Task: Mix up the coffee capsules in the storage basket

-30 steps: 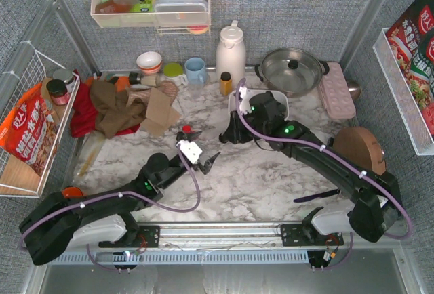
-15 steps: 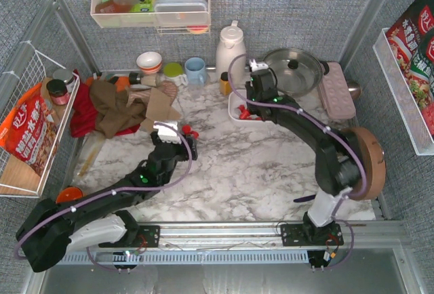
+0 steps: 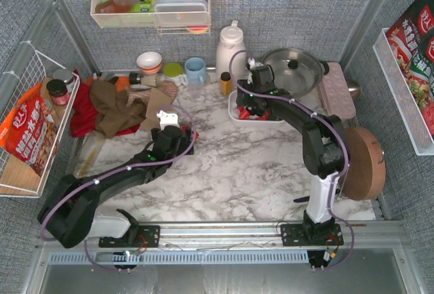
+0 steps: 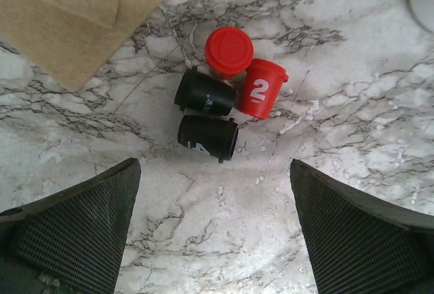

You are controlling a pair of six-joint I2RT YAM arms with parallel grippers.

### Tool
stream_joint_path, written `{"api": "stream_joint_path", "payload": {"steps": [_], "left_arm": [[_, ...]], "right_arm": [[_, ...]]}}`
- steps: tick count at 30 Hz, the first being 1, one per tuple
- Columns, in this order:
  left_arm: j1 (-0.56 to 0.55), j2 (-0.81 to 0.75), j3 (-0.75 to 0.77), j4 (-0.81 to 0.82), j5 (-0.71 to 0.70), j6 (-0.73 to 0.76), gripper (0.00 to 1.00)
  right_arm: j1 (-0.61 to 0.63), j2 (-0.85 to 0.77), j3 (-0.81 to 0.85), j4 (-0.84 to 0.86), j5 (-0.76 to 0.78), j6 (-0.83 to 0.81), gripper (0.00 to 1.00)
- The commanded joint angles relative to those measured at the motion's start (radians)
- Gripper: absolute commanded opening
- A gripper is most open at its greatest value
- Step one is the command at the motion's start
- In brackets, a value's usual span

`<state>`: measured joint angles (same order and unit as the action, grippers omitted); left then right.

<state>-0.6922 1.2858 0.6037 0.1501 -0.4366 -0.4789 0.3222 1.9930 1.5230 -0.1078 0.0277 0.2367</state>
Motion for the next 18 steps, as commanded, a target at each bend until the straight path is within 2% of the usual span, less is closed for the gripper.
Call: {"api": "stream_joint_path", "payload": {"steps": [1,5,9,18], "left_arm": [[0.030,0.078,0.039,-0.036,0.044,0.013,0.99],[0.064,0.158,0.077,-0.057,0.032,0.009,0.86],[0.083,0.215,0.109,-0.042,0.069,-0.004,0.80],[0.104,0.274,0.164,-0.038,0.161,0.048,0.78]], "right_arm": [[-0.006,-0.100,-0.088,0.019,-0.029,0.021,0.66],[-0.006,-0.231,-0.216,0.002,-0.047,0.031,0.67],[-0.005,-0.307,-0.309,-0.026,-0.091,0.028,0.67],[0.015,-0.366,-0.332,-0.082,-0.191,0.032,0.67]]}}
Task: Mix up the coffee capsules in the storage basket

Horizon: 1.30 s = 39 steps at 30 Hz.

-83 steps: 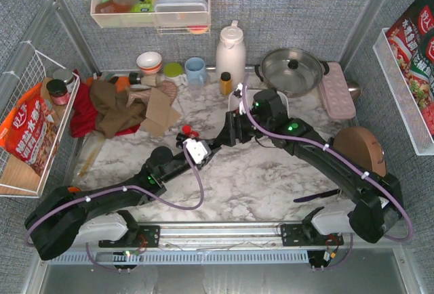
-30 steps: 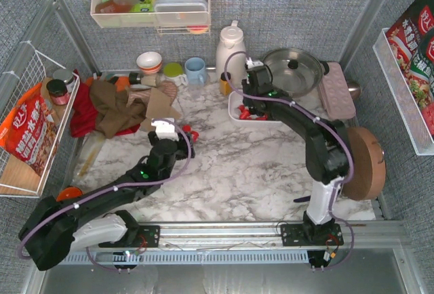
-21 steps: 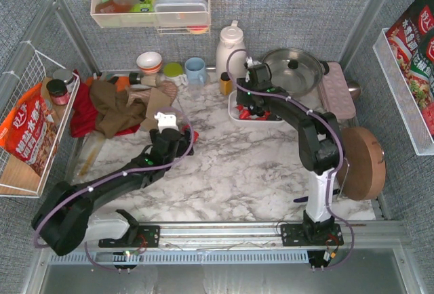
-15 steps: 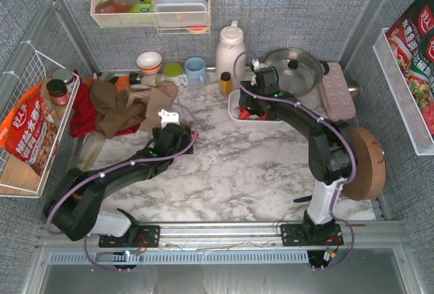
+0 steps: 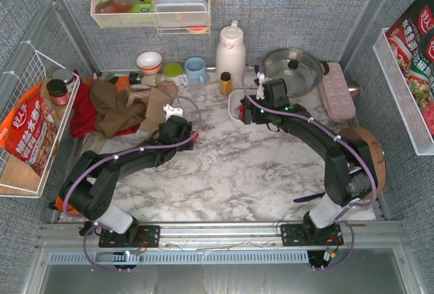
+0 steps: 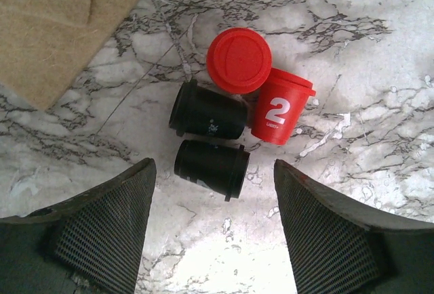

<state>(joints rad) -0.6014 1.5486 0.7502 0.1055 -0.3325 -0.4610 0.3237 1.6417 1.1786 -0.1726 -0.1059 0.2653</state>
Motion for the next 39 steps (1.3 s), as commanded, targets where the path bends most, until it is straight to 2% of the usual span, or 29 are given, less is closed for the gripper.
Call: {"api": "stream_joint_path", "payload": {"steps": [1,10,13,15,27,33,39], "left_arm": [[0.018,0.013,0.018,0.004,0.073,0.034,0.78],[0.071,0.053,0.024,-0.021,0.232,0.060,0.73],[0.082,0.077,0.030,-0.022,0.269,0.065,0.64],[0.089,0.091,0.032,-0.022,0.281,0.068,0.57],[0.097,0.065,0.021,-0.001,0.291,0.105,0.44],[0.093,-0.076,-0.054,0.073,0.375,0.163,0.41],[-0.006,-0.342,-0.265,0.336,0.455,0.226,0.42]], "right_arm": [[0.020,-0.017,0.019,-0.023,-0.060,0.001,0.67],[0.039,-0.013,0.032,-0.055,-0.066,-0.021,0.67],[0.041,-0.011,0.033,-0.061,-0.069,-0.026,0.66],[0.041,-0.011,0.034,-0.067,-0.069,-0.028,0.66],[0.054,-0.008,0.048,-0.100,-0.071,-0.034,0.65],[0.079,-0.054,0.054,-0.142,-0.088,-0.032,0.65],[0.168,-0.136,0.041,-0.174,-0.096,-0.031,0.65]]}}
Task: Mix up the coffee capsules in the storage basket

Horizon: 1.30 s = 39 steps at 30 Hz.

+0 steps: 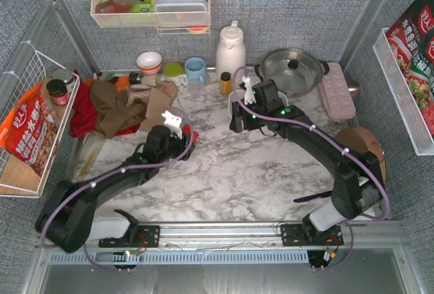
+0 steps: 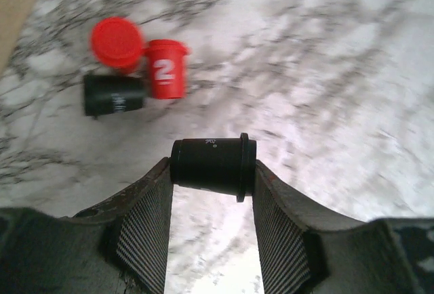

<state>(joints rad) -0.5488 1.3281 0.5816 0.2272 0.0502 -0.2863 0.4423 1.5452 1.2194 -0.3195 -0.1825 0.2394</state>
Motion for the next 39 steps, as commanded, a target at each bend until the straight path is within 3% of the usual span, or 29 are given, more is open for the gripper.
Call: {"api": "stream_joint_path", "payload": {"steps": [1,4,8,19,35,39], "left_arm": [[-0.096,-0.169,-0.136,0.264,0.059,0.066,0.42],[-0.223,-0.287,-0.240,0.408,0.001,0.158,0.42],[-0.305,-0.377,-0.308,0.506,-0.015,0.253,0.41],[-0.425,-0.378,-0.298,0.570,-0.025,0.409,0.40],[-0.491,-0.317,-0.272,0.630,-0.047,0.487,0.39],[-0.491,-0.308,-0.272,0.640,-0.043,0.483,0.39]], "right_arm": [[0.077,-0.054,-0.002,-0.031,-0.020,-0.004,0.65],[0.135,-0.087,-0.014,-0.031,-0.038,0.019,0.65],[0.203,-0.114,-0.029,0.000,-0.099,0.070,0.65],[0.296,-0.131,-0.049,0.015,-0.140,0.128,0.62],[0.319,-0.121,-0.067,0.015,-0.140,0.140,0.50],[0.319,-0.117,-0.063,0.015,-0.121,0.137,0.42]]}}
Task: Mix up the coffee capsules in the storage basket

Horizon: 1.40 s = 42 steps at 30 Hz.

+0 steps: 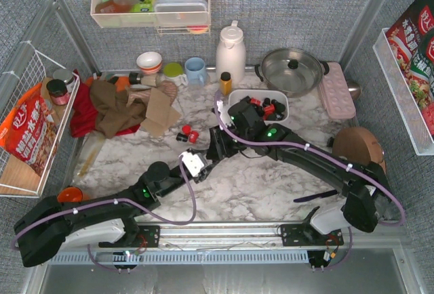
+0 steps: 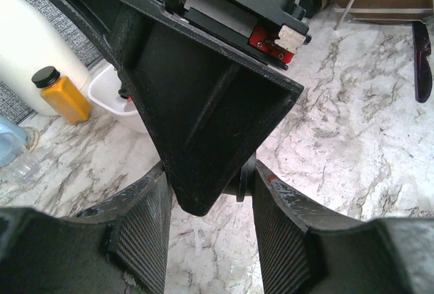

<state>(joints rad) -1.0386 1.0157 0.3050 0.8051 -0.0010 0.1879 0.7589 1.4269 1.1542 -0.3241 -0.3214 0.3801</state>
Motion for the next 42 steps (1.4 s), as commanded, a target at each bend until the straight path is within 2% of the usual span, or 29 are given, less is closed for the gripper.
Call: {"api": "stream_joint_path", "payload": {"steps": [1,5,8,10,11,12,15,18,21,24,27,31,35,39,42], "left_arm": [[-0.001,0.006,0.005,0.062,0.006,0.007,0.41],[-0.002,0.007,-0.001,0.049,-0.053,-0.002,0.58],[-0.001,0.001,-0.016,0.051,-0.128,-0.016,0.68],[-0.001,-0.008,-0.031,0.055,-0.158,-0.027,0.80],[-0.001,-0.015,-0.037,0.055,-0.171,-0.034,0.91],[-0.001,-0.020,-0.043,0.055,-0.190,-0.046,0.98],[-0.001,-0.042,-0.058,0.045,-0.289,-0.105,0.99],[0.001,-0.056,-0.052,-0.008,-0.461,-0.193,0.99],[0.040,-0.051,0.004,-0.188,-0.593,-0.378,0.99],[0.155,-0.020,0.080,-0.377,-0.547,-0.605,0.99],[0.228,0.034,0.151,-0.510,-0.532,-0.709,0.99],[0.299,0.077,0.189,-0.565,-0.489,-0.748,0.99],[0.368,0.134,0.218,-0.595,-0.431,-0.764,0.99],[0.417,0.213,0.258,-0.595,-0.359,-0.740,0.99],[0.438,0.274,0.295,-0.607,-0.337,-0.723,0.99]], "right_arm": [[0.002,-0.001,0.002,0.021,0.027,-0.003,0.39],[0.002,-0.012,0.001,0.037,0.084,-0.004,0.21],[-0.004,-0.012,-0.002,0.050,0.131,-0.002,0.14],[-0.014,-0.007,-0.001,0.060,0.160,-0.001,0.10],[-0.021,-0.004,-0.001,0.064,0.174,-0.002,0.08],[-0.032,-0.001,0.003,0.066,0.189,-0.007,0.07],[-0.072,0.012,0.024,0.062,0.257,-0.042,0.06],[-0.120,0.045,0.059,0.068,0.424,-0.136,0.06],[-0.187,0.127,0.096,0.104,0.591,-0.227,0.05],[-0.290,0.233,0.152,0.136,0.625,-0.247,0.06],[-0.359,0.347,0.249,0.152,0.609,-0.246,0.07],[-0.409,0.493,0.413,0.113,0.559,-0.247,0.10],[-0.414,0.617,0.573,0.045,0.454,-0.232,0.18],[-0.413,0.694,0.639,0.025,0.416,-0.189,0.32],[-0.414,0.725,0.657,0.028,0.383,-0.178,0.37]]}}
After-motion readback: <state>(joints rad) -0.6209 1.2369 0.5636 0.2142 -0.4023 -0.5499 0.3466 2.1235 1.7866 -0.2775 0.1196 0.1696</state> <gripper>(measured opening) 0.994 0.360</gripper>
